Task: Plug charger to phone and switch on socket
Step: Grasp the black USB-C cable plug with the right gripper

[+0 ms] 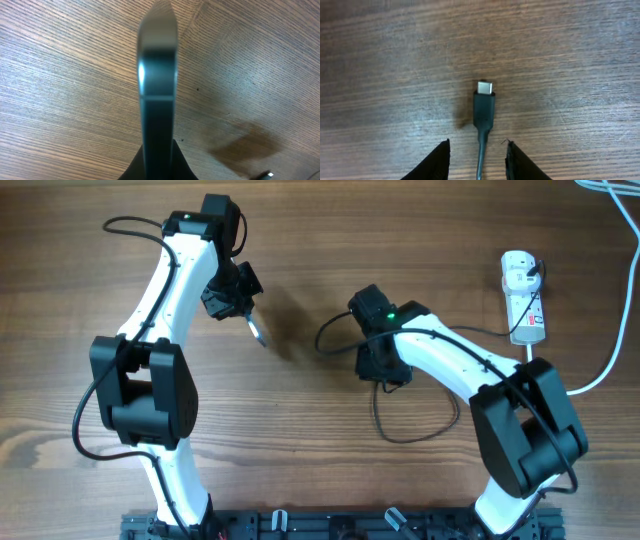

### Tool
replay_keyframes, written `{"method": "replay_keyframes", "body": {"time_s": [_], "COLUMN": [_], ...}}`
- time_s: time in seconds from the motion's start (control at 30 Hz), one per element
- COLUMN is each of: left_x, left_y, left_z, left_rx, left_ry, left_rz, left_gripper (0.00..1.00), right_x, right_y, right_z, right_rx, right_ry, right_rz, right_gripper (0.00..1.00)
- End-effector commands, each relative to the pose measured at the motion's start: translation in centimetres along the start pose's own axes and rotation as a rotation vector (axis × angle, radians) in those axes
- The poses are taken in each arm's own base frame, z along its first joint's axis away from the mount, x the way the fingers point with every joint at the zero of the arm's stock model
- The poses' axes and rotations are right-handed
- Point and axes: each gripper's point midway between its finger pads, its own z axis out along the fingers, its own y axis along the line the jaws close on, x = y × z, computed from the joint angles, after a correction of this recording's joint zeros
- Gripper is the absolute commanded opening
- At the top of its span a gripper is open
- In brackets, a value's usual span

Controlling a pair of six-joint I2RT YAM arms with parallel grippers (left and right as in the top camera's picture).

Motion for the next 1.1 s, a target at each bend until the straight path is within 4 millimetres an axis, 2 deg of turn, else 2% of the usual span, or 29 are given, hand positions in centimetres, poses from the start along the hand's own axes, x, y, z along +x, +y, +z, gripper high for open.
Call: {"method": "replay_keyframes", "body": {"time_s": [0.0, 0.17, 0.27, 0.6, 0.9, 1.0, 1.07], "left_x": [0.1, 0.2, 0.2, 0.2, 0.2, 0.8, 2.2], "left_y": [-0.3, -0.3, -0.3, -0.3, -0.3, -1.6, -5.5], "left_z": [-0.8, -0.8, -0.8, -0.8, -0.8, -0.9, -1.9], "left_rx": [0.027, 0.027, 0.027, 0.026, 0.027, 0.100, 0.329], "left_ry": [-0.010, -0.009, -0.009, -0.008, -0.007, 0.033, 0.107], "left_rz": [-0.008, -0.008, -0.008, -0.008, -0.008, 0.000, 0.149], "left_gripper": [0.04, 0.04, 0.04, 0.04, 0.04, 0.04, 0.04], "right_x": [-0.1, 0.2, 0.2, 0.9, 0.4, 0.5, 0.5], "right_y": [-1.0, -1.1, -1.1, -0.9, -0.5, -0.1, 1.4], "right_z": [1.5, 1.7, 1.7, 1.7, 1.7, 1.7, 1.0], "right_rx": [0.061, 0.068, 0.068, 0.051, 0.037, 0.016, -0.055], "right_ry": [0.005, 0.020, 0.020, 0.054, 0.036, 0.047, 0.068], "right_rz": [0.041, 0.023, 0.023, 0.024, 0.009, -0.003, -0.064], "right_gripper": [0.37, 0.34, 0.22, 0.21, 0.09, 0.04, 0.04]}}
